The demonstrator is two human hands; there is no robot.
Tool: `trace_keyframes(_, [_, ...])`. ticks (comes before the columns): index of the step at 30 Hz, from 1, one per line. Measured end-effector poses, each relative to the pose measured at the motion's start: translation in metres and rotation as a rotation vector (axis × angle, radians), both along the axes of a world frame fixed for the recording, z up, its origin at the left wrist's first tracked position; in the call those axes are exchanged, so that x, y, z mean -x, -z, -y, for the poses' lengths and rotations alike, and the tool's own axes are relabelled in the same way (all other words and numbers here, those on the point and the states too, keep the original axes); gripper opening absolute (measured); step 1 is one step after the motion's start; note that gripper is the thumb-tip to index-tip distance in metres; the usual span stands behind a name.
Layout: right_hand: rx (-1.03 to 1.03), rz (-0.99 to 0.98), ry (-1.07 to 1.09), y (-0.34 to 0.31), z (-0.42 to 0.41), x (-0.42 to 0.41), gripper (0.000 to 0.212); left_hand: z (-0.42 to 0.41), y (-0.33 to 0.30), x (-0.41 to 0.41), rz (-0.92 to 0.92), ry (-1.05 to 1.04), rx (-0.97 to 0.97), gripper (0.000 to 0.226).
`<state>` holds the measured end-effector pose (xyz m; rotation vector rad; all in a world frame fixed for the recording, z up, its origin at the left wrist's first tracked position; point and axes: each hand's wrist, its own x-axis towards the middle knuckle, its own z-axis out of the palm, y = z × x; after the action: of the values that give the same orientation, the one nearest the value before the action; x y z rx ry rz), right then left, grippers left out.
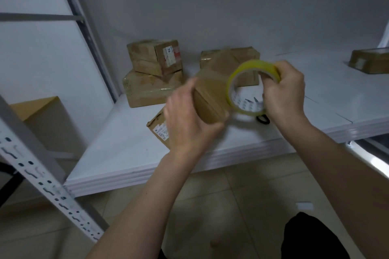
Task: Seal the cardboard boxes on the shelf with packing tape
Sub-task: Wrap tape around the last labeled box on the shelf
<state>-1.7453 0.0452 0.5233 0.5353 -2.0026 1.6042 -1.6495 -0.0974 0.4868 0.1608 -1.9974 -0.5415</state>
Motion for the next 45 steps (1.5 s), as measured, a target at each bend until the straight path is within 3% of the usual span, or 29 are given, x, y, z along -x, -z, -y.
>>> trace_keyframes(2, [-0.089, 0.043, -0.027, 0.013, 0.0, -0.008, 0.018, 0.005, -0.012, 0.001, -0.04, -0.038, -0.093, 0.095])
trace_keyframes(7, [-0.065, 0.072, -0.048, 0.012, 0.006, -0.014, 0.019, -0.002, -0.024, 0.002, -0.057, 0.019, -0.296, 0.1])
trace_keyframes(14, [0.097, -0.009, -0.087, -0.025, 0.017, -0.019, 0.015, 0.003, -0.045, 0.013, -0.244, 0.183, -0.909, 0.101])
trace_keyframes(17, [0.267, 0.138, -0.112, -0.014, 0.029, -0.022, 0.013, -0.01, -0.041, 0.016, -0.319, 0.149, -1.024, 0.095])
trace_keyframes(20, [0.598, 0.487, -0.291, 0.006, 0.044, -0.028, 0.02, -0.024, -0.035, 0.015, -0.319, 0.074, -1.038, 0.099])
trace_keyframes(22, [0.797, 0.701, -0.388, 0.013, 0.052, -0.032, 0.032, -0.03, -0.034, 0.013, -0.247, 0.046, -0.953, 0.105])
trace_keyframes(24, [0.851, 0.765, -0.385, 0.017, 0.054, -0.031, 0.035, -0.028, -0.035, 0.01, -0.122, -0.035, -0.736, 0.108])
trace_keyframes(26, [0.826, 0.761, -0.408, 0.018, 0.053, -0.027, 0.031, -0.017, -0.043, 0.004, -0.055, -0.194, -0.295, 0.094])
trace_keyframes(28, [0.797, 0.76, -0.427, 0.019, 0.052, -0.025, 0.028, -0.001, -0.051, 0.003, -0.009, -0.191, 0.144, 0.067])
trace_keyframes(30, [0.787, 0.756, -0.44, 0.021, 0.051, -0.022, 0.027, 0.009, -0.064, 0.004, 0.143, -0.132, 0.363, 0.056])
trace_keyframes(34, [0.763, 0.756, -0.441, 0.024, 0.049, -0.018, 0.03, 0.008, -0.084, 0.001, 0.447, -0.204, 0.419, 0.052])
trace_keyframes(41, [0.79, 0.771, -0.441, 0.026, 0.044, -0.018, 0.037, 0.005, -0.083, 0.004, 0.582, -0.32, 0.401, 0.053])
trace_keyframes(45, [0.733, 0.761, -0.482, 0.016, 0.036, -0.021, 0.028, 0.009, -0.088, 0.006, 0.689, -0.343, 0.398, 0.063])
